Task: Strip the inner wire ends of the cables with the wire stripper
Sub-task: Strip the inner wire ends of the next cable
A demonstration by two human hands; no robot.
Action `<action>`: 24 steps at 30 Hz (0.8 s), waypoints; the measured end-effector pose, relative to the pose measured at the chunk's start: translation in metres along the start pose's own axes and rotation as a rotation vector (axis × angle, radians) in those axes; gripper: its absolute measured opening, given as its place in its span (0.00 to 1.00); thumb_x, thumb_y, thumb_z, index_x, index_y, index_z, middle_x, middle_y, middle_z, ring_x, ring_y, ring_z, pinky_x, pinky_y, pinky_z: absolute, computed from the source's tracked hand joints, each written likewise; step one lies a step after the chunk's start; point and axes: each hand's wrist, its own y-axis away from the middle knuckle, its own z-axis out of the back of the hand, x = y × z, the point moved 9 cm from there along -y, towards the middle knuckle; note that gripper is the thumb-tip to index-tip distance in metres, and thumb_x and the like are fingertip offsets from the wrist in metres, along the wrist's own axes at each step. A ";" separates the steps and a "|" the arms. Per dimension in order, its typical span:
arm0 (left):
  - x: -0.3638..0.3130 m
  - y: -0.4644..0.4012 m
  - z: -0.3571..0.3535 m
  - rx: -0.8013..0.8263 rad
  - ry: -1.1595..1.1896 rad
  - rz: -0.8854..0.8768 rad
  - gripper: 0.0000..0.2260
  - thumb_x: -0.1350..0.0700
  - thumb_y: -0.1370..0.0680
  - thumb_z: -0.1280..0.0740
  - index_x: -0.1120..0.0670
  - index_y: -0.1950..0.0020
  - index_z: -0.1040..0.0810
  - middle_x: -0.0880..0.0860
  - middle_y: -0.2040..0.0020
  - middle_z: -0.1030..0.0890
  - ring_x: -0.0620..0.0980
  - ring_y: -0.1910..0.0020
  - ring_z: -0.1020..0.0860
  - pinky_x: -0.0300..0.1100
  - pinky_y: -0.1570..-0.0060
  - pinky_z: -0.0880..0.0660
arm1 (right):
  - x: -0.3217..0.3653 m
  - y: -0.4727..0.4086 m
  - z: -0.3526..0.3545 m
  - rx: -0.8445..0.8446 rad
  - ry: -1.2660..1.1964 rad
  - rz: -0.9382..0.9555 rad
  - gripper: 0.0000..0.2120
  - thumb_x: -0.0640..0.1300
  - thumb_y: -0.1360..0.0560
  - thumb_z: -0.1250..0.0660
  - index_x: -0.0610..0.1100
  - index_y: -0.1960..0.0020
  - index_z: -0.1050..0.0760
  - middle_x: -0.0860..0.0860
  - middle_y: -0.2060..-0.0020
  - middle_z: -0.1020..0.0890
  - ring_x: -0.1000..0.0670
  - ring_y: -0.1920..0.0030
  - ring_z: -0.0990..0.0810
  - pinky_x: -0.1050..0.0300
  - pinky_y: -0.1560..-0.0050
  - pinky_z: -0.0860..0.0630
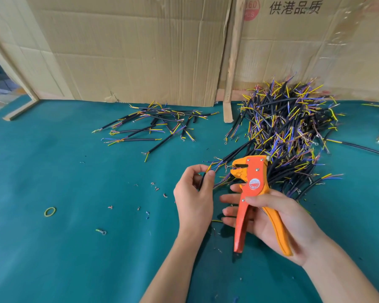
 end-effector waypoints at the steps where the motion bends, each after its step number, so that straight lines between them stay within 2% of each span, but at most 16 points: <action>1: 0.000 0.000 -0.001 0.007 0.004 -0.005 0.06 0.56 0.21 0.29 0.48 0.57 0.21 0.41 0.71 0.29 0.42 0.71 0.35 0.35 0.69 0.34 | 0.000 0.000 0.000 0.011 -0.005 -0.004 0.27 0.32 0.34 0.29 0.31 0.35 0.25 0.27 0.42 0.21 0.31 0.52 0.17 0.38 0.50 0.18; 5: -0.002 0.001 -0.006 0.071 0.005 -0.020 0.06 0.57 0.19 0.32 0.50 0.55 0.23 0.40 0.70 0.27 0.41 0.72 0.34 0.35 0.69 0.34 | -0.003 0.002 -0.001 0.033 0.011 -0.025 0.25 0.30 0.32 0.32 0.35 0.35 0.22 0.28 0.40 0.21 0.29 0.46 0.18 0.34 0.46 0.20; 8: -0.004 0.002 -0.011 0.141 0.006 -0.032 0.07 0.57 0.17 0.35 0.47 0.55 0.25 0.46 0.68 0.27 0.50 0.70 0.31 0.48 0.67 0.30 | -0.005 0.001 -0.002 0.028 0.065 -0.045 0.23 0.34 0.30 0.30 0.39 0.34 0.21 0.30 0.40 0.20 0.28 0.42 0.20 0.28 0.43 0.23; 9: -0.007 0.003 -0.012 0.165 0.005 -0.043 0.08 0.57 0.17 0.36 0.47 0.54 0.26 0.50 0.67 0.27 0.55 0.69 0.31 0.52 0.66 0.29 | -0.006 0.001 -0.003 0.023 0.072 -0.051 0.23 0.36 0.30 0.29 0.39 0.35 0.21 0.30 0.41 0.20 0.29 0.43 0.20 0.28 0.44 0.23; 11: -0.010 0.005 -0.013 0.201 0.007 -0.061 0.08 0.56 0.16 0.38 0.46 0.55 0.29 0.55 0.66 0.25 0.59 0.69 0.29 0.54 0.66 0.27 | -0.006 0.000 -0.005 0.006 0.068 -0.057 0.23 0.38 0.31 0.25 0.39 0.36 0.20 0.32 0.46 0.18 0.31 0.50 0.18 0.31 0.48 0.21; 13: -0.009 0.006 -0.015 0.235 0.023 -0.058 0.08 0.55 0.16 0.39 0.48 0.54 0.32 0.53 0.68 0.25 0.56 0.71 0.28 0.54 0.67 0.27 | -0.004 0.000 -0.004 0.009 0.055 -0.052 0.26 0.40 0.32 0.21 0.38 0.36 0.21 0.34 0.50 0.18 0.35 0.55 0.17 0.33 0.49 0.21; 15: -0.009 0.007 -0.019 0.275 0.034 -0.048 0.08 0.56 0.15 0.40 0.50 0.54 0.34 0.50 0.69 0.26 0.52 0.71 0.29 0.53 0.67 0.27 | -0.002 0.001 -0.005 0.024 0.064 -0.050 0.29 0.39 0.33 0.20 0.37 0.34 0.22 0.34 0.51 0.19 0.36 0.57 0.18 0.33 0.48 0.21; 19: -0.009 0.006 -0.020 0.298 0.032 -0.038 0.09 0.59 0.15 0.40 0.49 0.54 0.31 0.49 0.69 0.27 0.50 0.72 0.30 0.44 0.69 0.30 | 0.004 0.002 0.000 0.021 0.109 -0.043 0.28 0.38 0.32 0.22 0.36 0.34 0.23 0.34 0.53 0.20 0.37 0.58 0.19 0.34 0.48 0.21; 24: -0.009 0.006 -0.020 0.302 0.025 -0.050 0.09 0.60 0.16 0.38 0.50 0.55 0.27 0.48 0.71 0.28 0.48 0.73 0.31 0.39 0.70 0.32 | 0.006 0.006 0.002 0.039 0.195 -0.043 0.24 0.36 0.31 0.26 0.37 0.36 0.21 0.35 0.54 0.20 0.37 0.60 0.19 0.37 0.53 0.20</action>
